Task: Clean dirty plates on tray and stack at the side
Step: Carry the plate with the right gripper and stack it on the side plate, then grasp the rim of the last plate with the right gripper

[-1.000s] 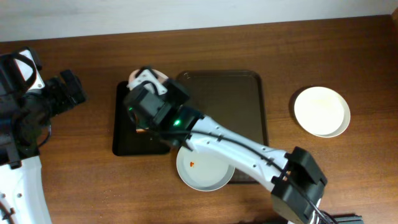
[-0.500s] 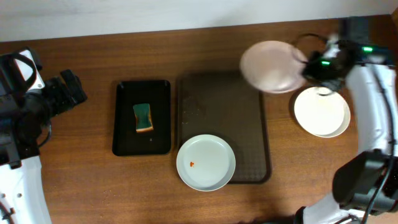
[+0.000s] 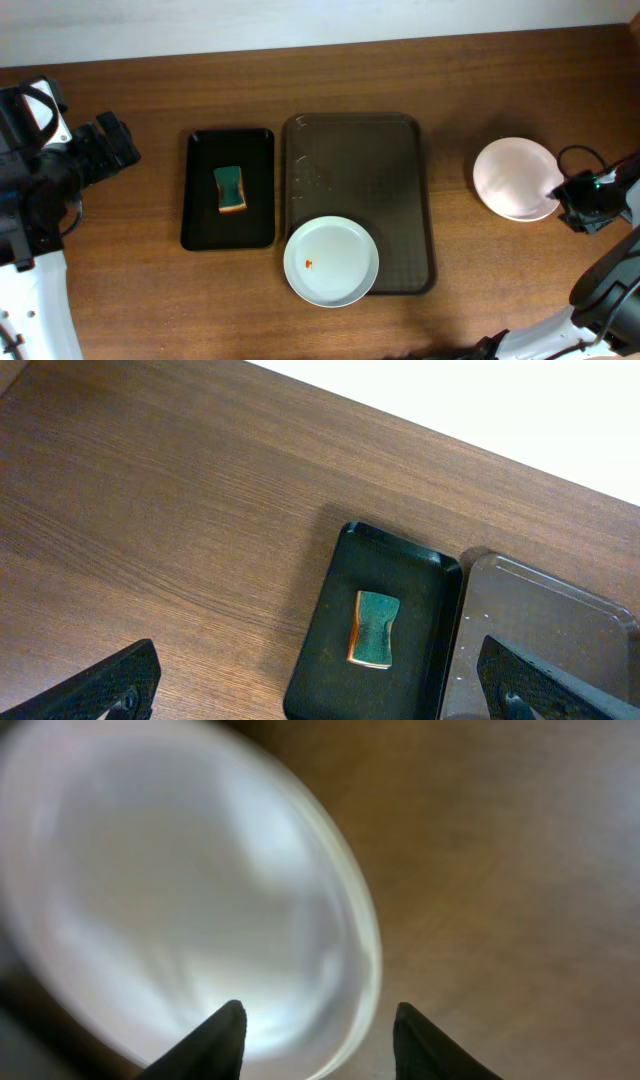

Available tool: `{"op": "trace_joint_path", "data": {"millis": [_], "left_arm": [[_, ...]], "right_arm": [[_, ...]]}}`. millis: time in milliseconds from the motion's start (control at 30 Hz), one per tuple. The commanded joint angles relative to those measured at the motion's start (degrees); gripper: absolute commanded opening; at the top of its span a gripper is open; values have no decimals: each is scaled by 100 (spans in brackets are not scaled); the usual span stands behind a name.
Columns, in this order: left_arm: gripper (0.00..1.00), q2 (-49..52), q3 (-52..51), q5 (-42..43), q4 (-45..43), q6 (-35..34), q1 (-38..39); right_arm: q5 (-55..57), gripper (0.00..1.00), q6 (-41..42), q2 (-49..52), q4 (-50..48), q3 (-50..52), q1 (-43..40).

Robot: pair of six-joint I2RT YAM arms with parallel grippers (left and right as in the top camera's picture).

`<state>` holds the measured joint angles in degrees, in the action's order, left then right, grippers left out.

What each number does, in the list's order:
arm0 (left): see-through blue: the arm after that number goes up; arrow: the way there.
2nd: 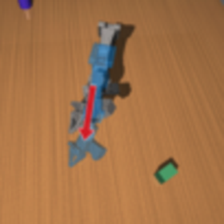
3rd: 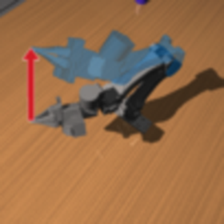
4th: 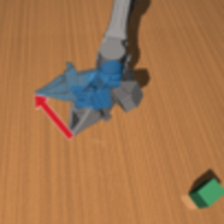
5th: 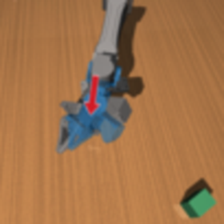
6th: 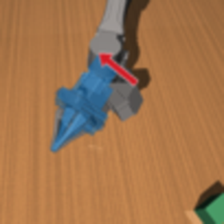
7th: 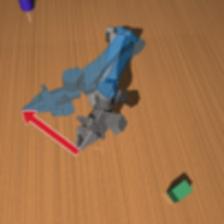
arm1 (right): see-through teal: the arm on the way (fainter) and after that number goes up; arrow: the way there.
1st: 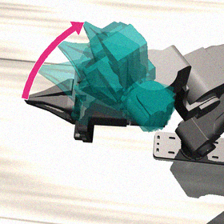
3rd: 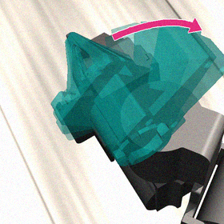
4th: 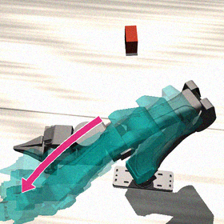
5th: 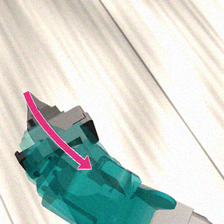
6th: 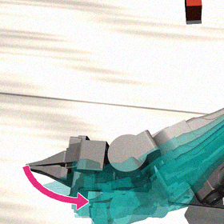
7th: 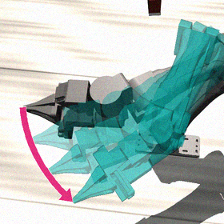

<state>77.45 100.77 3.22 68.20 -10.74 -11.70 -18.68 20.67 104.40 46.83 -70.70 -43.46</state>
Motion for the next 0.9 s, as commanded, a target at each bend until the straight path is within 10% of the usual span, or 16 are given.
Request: {"op": "trace_joint_path", "data": {"millis": [0,400,700,867], "left_arm": [[100,-28,17,44,4,9,-20],[100,-28,17,44,7,9,-20],[100,-28,17,44,4,9,-20],[100,-28,17,44,7,9,-20]], "right_arm": [[-1320,53,-743,-730,0,24,452],[378,54,-1858,-949,1283,715,5866],[459,9,-1700,-846,-17,1897,6572],[1390,4,-1419,-846,-15,1086,6052]]}}
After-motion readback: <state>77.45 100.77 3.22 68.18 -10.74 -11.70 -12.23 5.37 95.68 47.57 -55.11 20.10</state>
